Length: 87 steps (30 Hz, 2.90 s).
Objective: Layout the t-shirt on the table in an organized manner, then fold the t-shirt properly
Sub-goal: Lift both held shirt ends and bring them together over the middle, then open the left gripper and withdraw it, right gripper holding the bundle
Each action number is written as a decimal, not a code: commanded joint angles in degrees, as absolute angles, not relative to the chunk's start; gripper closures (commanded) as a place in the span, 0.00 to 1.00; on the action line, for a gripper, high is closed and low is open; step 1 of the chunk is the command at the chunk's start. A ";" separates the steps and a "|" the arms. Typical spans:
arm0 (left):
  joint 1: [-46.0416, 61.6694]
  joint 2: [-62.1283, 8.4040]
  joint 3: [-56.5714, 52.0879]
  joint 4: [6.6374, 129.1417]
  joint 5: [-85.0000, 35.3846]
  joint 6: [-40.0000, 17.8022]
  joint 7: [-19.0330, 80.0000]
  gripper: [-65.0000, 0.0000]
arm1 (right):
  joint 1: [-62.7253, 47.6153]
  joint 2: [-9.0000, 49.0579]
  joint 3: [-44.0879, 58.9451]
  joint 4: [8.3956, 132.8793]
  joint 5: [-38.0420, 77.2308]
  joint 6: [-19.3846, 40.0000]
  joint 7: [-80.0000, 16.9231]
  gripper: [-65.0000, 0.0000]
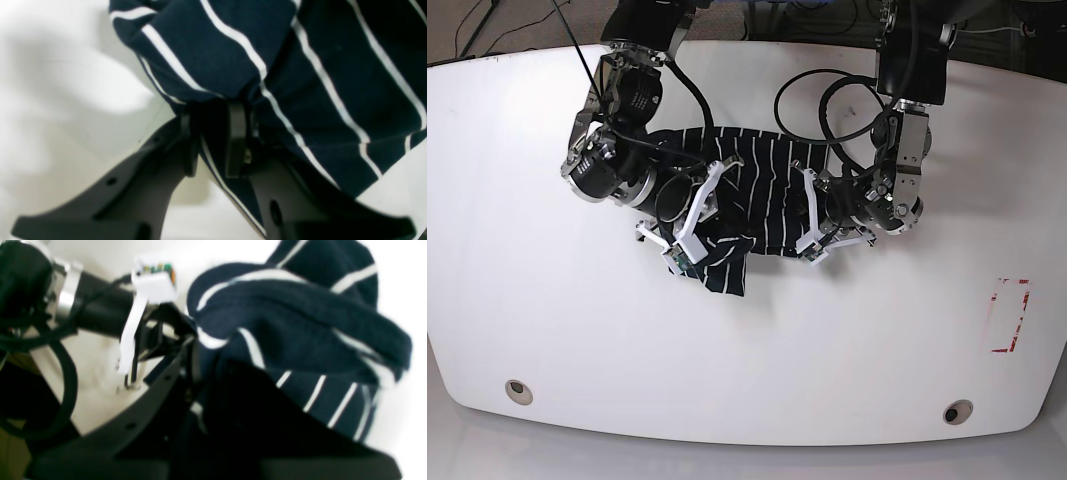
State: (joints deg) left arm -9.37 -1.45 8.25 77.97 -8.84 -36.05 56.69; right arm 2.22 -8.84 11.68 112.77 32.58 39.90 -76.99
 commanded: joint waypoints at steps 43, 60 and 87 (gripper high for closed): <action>-8.57 0.40 -4.00 81.10 -12.00 -36.35 61.23 0.63 | 3.03 -8.75 2.24 113.89 34.86 39.43 -70.20 0.01; -8.66 -0.84 -10.77 87.87 -26.07 -36.44 61.23 0.53 | 1.10 -6.11 2.07 114.33 34.86 39.52 -70.20 0.01; -11.12 -25.71 -33.45 93.58 -50.42 -36.26 61.32 0.53 | -4.26 -6.20 -4.00 111.87 38.55 39.52 -70.02 0.01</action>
